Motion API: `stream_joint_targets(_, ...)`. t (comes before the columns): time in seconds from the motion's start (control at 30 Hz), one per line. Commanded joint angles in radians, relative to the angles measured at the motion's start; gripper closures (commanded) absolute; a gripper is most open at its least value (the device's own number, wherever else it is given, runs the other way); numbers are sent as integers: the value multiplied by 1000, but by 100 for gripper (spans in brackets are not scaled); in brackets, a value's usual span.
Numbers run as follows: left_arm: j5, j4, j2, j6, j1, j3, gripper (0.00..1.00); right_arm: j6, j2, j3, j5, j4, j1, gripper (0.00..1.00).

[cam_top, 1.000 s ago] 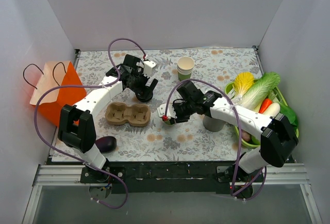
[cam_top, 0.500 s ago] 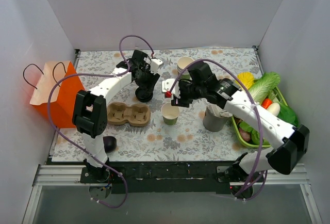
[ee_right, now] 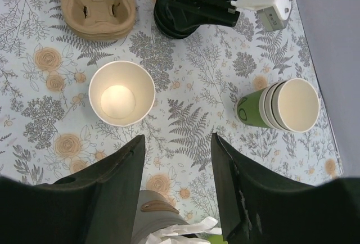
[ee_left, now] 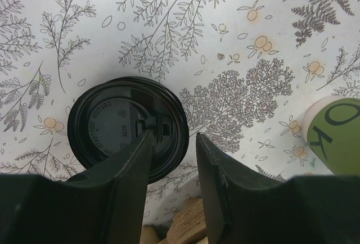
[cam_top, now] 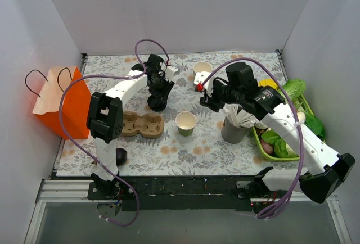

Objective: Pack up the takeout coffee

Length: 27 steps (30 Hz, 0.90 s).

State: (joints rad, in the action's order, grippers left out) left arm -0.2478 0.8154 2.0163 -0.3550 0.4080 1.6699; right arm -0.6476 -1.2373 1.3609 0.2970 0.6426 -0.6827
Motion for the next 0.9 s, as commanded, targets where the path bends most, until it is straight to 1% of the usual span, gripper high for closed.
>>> stream_joint_targets(0.0, -22, 18, -22, 13, -6, -18, 64, 39, -4, 17, 4, -6, 8, 42)
stream_joint_targets(0.3, -47, 28, 7, -4, -5, -18, 66, 35, -7, 3, 5, -12, 14, 42)
stream_joint_targets(0.87, -73, 50, 32, -9, -6, -18, 78, 34, -10, -16, 4, -37, 18, 43)
